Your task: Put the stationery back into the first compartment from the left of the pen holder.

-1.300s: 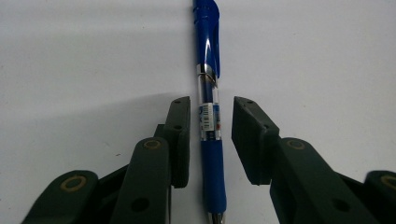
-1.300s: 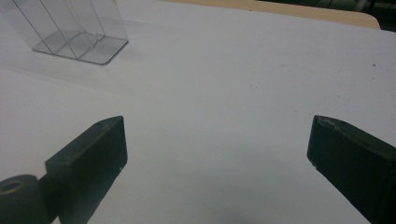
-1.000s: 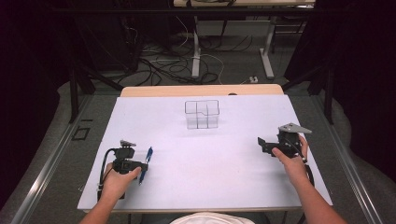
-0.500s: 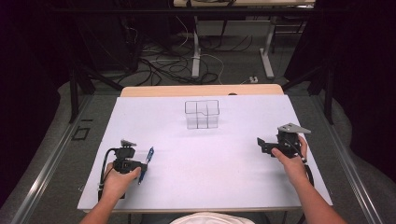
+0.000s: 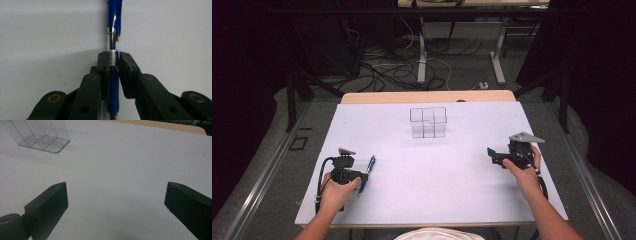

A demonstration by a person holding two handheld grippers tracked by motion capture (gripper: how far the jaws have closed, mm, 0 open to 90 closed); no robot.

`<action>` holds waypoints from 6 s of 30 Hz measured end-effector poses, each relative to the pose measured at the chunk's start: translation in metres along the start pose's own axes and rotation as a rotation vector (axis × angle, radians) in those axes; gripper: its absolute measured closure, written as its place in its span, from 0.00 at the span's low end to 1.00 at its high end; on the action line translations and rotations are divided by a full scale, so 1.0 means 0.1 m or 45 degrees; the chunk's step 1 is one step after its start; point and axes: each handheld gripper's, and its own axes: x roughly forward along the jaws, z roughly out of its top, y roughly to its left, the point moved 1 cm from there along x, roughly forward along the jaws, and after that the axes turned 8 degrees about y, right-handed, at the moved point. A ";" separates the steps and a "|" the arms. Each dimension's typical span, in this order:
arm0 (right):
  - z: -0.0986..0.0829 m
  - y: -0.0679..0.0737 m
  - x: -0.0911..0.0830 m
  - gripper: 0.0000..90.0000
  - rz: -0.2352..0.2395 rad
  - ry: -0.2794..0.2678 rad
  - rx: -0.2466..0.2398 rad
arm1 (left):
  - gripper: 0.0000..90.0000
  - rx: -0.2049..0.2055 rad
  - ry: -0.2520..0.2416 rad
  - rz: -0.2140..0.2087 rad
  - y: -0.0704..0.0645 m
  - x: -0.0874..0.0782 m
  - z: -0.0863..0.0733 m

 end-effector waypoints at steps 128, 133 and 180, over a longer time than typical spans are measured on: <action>1.26 1.81 -0.18 0.71 0.502 0.468 -1.460 | 0.88 2.214 -0.623 1.352 -1.96 -0.01 -0.06; 1.26 1.86 -0.14 0.74 0.487 0.493 -1.441 | 0.88 2.243 -0.615 1.366 -1.99 0.02 -0.09; 1.51 1.86 0.13 0.89 0.273 0.412 -1.155 | 0.71 1.888 -0.724 1.131 -1.83 -0.07 0.06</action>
